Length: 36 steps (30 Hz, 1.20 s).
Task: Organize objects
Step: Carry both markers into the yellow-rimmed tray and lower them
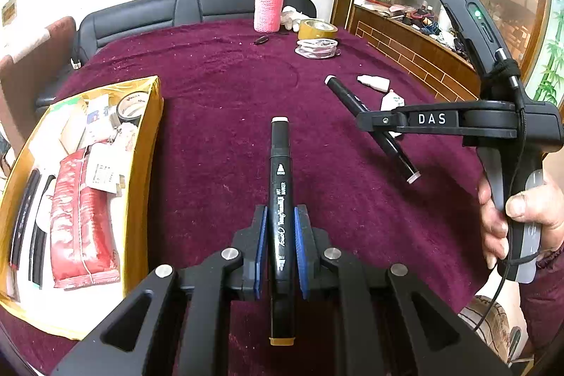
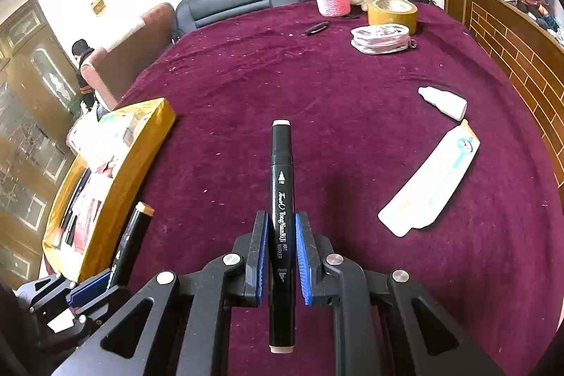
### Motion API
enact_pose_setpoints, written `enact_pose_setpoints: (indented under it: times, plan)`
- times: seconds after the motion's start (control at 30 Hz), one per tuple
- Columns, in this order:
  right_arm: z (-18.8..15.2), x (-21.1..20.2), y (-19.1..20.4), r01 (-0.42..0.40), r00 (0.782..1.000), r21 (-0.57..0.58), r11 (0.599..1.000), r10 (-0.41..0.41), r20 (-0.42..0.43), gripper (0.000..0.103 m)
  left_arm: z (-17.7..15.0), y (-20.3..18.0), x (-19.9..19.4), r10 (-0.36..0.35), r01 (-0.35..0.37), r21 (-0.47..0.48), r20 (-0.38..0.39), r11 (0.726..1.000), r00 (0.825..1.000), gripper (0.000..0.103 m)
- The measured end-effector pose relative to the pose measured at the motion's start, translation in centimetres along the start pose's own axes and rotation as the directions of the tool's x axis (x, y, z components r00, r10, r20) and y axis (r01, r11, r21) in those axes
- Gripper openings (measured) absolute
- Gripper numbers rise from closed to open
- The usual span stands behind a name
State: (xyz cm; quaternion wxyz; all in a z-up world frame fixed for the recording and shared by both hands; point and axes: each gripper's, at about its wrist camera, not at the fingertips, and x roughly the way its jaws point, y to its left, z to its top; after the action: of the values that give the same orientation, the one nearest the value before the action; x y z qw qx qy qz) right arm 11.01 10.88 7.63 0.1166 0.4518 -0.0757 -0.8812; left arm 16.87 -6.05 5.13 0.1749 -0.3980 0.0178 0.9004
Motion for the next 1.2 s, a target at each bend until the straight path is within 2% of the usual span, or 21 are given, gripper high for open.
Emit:
enact_pose_setpoints:
  times: [0.5,1.2]
  plan:
    - [-0.8,-1.0,3.6,-0.023,1.0,-0.052,0.998,0.024,0.006,0.016,-1.1,0.7,-2.2,-0.003,0.004,-0.019,0.039,1.0,0.999,0.014]
    - [-0.9,-1.7,9.1,-0.07,0.997,-0.135,0.988,0.072,0.007,0.017,-2.4,3.9,-5.3,0.007,0.001,-0.083,0.095,0.997,0.995,0.014]
